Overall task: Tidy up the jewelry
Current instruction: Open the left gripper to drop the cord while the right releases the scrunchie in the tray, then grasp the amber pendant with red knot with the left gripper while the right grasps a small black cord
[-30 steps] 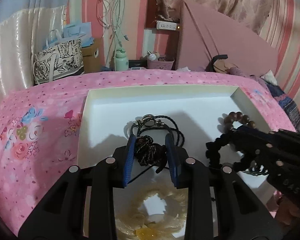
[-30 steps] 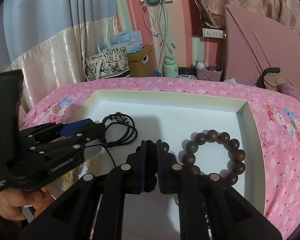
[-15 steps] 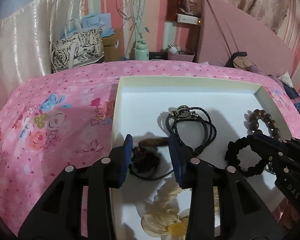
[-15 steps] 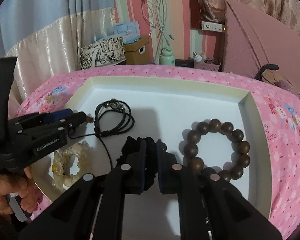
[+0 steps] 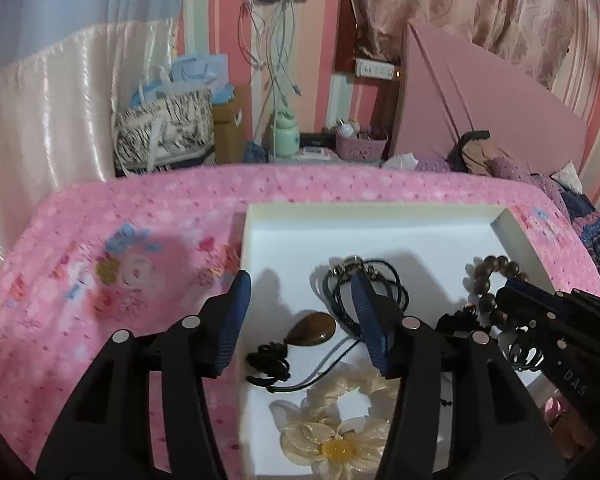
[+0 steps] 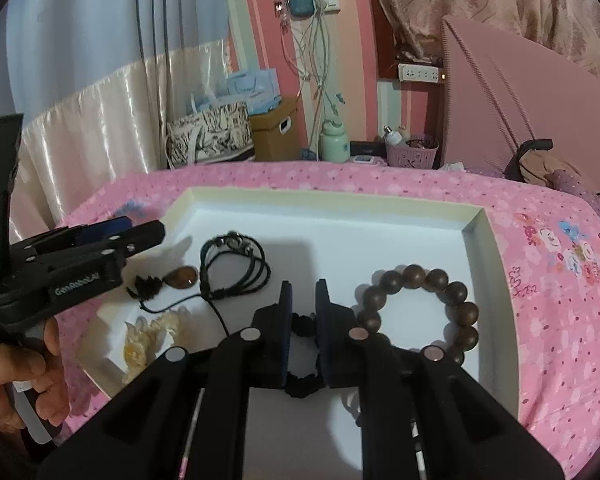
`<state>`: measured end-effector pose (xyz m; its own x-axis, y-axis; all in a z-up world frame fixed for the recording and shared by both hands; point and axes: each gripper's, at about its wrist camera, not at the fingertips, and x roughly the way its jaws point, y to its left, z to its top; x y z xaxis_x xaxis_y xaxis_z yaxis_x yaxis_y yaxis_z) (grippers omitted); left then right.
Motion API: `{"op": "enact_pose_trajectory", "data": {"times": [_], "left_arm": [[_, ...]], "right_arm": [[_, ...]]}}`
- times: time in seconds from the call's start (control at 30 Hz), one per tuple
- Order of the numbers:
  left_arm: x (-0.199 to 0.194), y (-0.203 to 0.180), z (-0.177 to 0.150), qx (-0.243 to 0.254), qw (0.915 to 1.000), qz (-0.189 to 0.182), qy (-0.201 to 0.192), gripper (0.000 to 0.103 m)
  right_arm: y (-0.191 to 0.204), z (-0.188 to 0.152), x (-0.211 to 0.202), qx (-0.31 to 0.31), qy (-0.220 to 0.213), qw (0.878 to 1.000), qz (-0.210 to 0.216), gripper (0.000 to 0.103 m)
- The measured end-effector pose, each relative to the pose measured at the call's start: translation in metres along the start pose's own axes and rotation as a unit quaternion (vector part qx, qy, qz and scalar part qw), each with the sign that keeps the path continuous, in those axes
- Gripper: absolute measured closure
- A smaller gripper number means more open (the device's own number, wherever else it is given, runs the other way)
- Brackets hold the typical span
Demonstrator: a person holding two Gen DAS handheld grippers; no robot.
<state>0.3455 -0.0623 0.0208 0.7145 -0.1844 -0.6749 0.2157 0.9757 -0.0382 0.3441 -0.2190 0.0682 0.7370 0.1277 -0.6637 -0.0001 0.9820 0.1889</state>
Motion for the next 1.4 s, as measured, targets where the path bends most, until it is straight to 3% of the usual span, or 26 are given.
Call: {"op": "enact_pose_trajectory", "data": {"times": [0.1,0.17,0.33,0.37,0.47,0.57,0.73,0.9,1.03,1.4], "left_arm": [[-0.019,-0.006,0.007,0.014,0.9993,0.019,-0.03,0.049],[-0.034,-0.019,0.012,0.038,0.9971,0.039,-0.053,0.049],[-0.073,-0.041,0.01,0.065,0.9949,0.034,-0.069,0.043],[-0.083,-0.043,0.004,0.07,0.995,0.026,-0.066,0.039],[-0.106,-0.043,-0.023,0.084,0.9947,0.02,-0.055,0.039],[-0.121,-0.033,-0.057,0.068,0.9967,0.006,-0.045,0.039],[-0.124,-0.031,-0.105,0.04,0.9986,-0.013,-0.03,0.039],[-0.129,-0.044,-0.145,0.047,0.9983,-0.033,-0.013,0.039],[-0.126,-0.072,-0.171,0.096,0.9949,-0.031,0.005,0.04],[-0.09,-0.085,-0.184,0.106,0.9916,-0.043,0.06,0.071]], "right_arm": [[-0.002,0.004,-0.012,-0.006,-0.016,1.0,-0.002,0.078],[-0.005,0.01,-0.023,0.003,-0.024,1.0,0.006,0.076],[-0.008,0.02,-0.077,-0.009,-0.068,0.998,0.007,0.068],[-0.012,0.016,-0.089,-0.015,-0.071,0.997,0.002,0.062],[-0.035,-0.001,-0.12,-0.021,-0.079,0.996,-0.018,0.062],[-0.071,-0.037,-0.149,-0.003,-0.076,0.997,-0.019,0.061],[-0.114,-0.096,-0.169,0.021,-0.06,0.996,-0.057,0.06],[-0.13,-0.13,-0.171,0.046,-0.052,0.996,-0.055,0.06],[-0.125,-0.139,-0.174,0.043,-0.054,0.996,-0.051,0.06],[-0.132,-0.163,-0.176,0.048,-0.043,0.997,-0.048,0.059]]}}
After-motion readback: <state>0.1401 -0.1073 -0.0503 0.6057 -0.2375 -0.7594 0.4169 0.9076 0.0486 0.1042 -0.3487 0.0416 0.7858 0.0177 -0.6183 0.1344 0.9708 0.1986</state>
